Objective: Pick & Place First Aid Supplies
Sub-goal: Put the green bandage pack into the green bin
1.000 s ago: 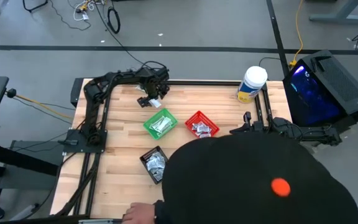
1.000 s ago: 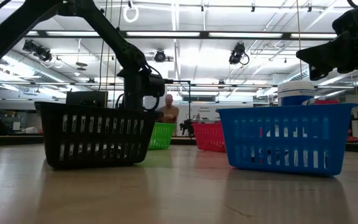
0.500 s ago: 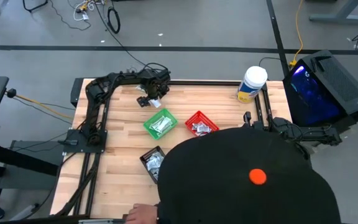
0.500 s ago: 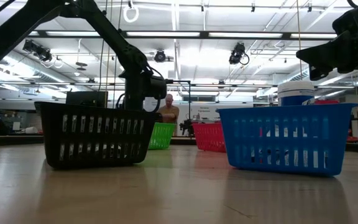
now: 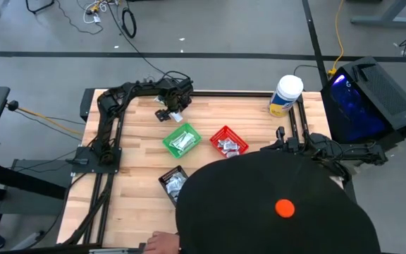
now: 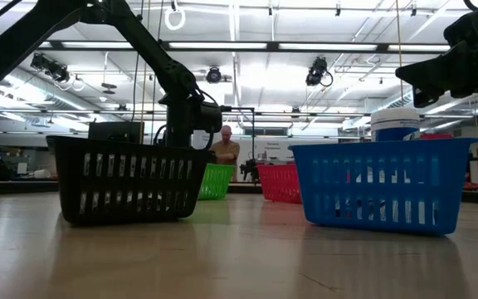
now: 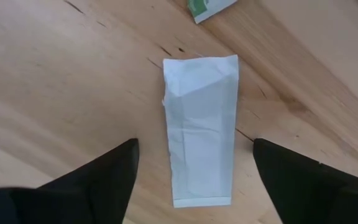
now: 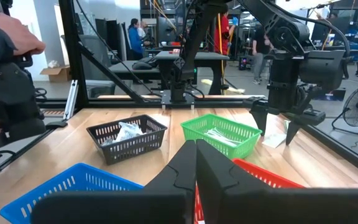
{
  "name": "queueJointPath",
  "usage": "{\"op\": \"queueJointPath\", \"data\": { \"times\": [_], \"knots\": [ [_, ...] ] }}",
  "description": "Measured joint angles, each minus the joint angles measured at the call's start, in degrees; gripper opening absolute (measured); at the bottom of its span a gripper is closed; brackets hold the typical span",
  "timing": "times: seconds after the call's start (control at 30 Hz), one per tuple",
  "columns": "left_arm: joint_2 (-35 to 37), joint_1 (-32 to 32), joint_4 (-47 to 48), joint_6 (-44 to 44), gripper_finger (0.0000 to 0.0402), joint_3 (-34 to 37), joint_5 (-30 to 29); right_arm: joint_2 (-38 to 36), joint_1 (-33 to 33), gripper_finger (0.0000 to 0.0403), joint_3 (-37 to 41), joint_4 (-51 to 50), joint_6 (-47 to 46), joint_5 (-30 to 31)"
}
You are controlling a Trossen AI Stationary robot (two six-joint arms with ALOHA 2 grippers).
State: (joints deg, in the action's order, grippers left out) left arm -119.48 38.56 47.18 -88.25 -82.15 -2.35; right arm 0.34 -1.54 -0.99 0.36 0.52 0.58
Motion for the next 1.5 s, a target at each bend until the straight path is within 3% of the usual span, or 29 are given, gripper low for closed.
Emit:
{"op": "queueJointPath", "data": {
  "times": [0.87,1.33,1.5],
  "knots": [
    [-0.1,-1.5,-0.3,-1.2,0.0126,0.0,-1.1,0.0,0.0,0.0013,0.0,0.0,0.0,0.0],
    [1.9,-2.3,1.5,-0.9,0.0121,0.1,-1.4,0.0,0.0,0.0013,0.0,0.0,0.0,0.0],
    [4.1,-2.2,2.6,3.3,0.0122,0.1,-3.0,0.0,0.0,0.0013,0.0,0.0,0.0,0.0]
  ]
}}
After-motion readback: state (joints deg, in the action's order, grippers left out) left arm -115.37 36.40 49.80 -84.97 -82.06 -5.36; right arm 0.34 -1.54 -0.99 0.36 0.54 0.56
